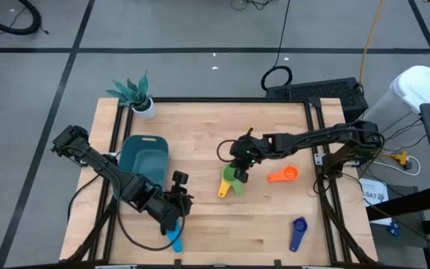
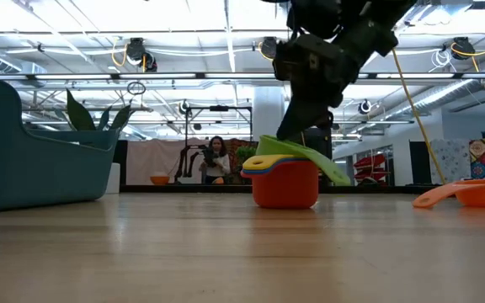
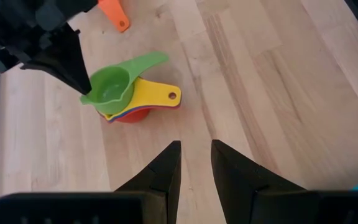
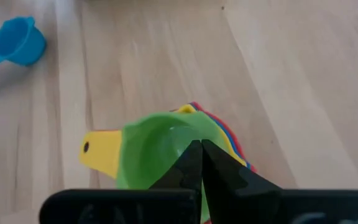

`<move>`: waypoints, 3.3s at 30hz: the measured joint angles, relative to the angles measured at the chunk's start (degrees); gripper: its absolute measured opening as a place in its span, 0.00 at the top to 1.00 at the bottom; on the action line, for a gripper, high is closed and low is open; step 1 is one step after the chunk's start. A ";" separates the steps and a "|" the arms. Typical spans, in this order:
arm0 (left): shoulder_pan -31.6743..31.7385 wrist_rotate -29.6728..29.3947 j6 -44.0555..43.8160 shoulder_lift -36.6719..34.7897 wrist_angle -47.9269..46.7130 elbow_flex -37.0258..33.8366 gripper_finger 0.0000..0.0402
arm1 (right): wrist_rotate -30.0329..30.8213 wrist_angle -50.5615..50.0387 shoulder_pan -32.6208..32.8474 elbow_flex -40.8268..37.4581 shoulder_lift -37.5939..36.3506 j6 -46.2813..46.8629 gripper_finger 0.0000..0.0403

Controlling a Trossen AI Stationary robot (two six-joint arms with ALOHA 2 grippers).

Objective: Nest measuring cups in basket
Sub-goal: Stack the green measuring cup on top of the yellow measuring cup

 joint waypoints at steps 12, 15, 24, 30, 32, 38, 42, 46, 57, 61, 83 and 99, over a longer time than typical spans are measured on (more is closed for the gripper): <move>0.57 -0.01 0.02 0.01 1.06 -0.02 0.77 | 1.59 3.38 -0.63 -0.75 0.41 0.56 1.00; 0.59 0.01 0.13 -0.01 2.15 -0.02 0.77 | 2.09 3.31 -0.63 -0.75 0.68 0.79 1.00; 0.59 0.17 0.20 -0.01 2.84 -0.02 0.77 | 2.23 6.15 -0.58 -0.73 1.46 1.68 1.00; 0.66 0.17 0.23 -0.01 2.94 -0.02 0.77 | 2.19 6.18 0.85 -0.71 2.52 2.56 1.00; 0.74 0.15 0.51 -0.01 3.12 -0.02 0.77 | 2.15 5.30 1.27 -0.84 2.72 2.57 1.00; 1.74 0.13 1.16 -0.01 3.66 -0.02 0.77 | 2.79 5.74 1.40 -0.75 3.18 2.16 1.00; 2.82 0.04 1.14 -0.01 3.63 -0.02 0.77 | 5.28 5.20 2.05 -0.74 0.72 1.57 1.00; 4.17 0.09 1.18 -0.01 3.61 -0.02 0.77 | 5.87 -1.21 3.44 -0.73 -2.60 2.45 1.00; 13.30 2.14 1.72 -0.02 4.32 -5.18 0.77 | 14.21 -18.10 12.59 -2.59 -6.03 15.66 1.00; 15.04 4.42 1.73 -0.01 6.56 -6.73 0.77 | 14.05 -10.36 14.25 -7.09 -5.67 19.06 1.00; 15.58 5.07 4.94 -0.01 10.10 -6.75 0.77 | 12.71 20.93 17.20 -15.37 0.87 23.41 1.00; 17.34 4.22 5.40 -0.01 5.97 -7.09 0.77 | 12.72 23.26 17.79 -15.33 0.17 18.97 1.00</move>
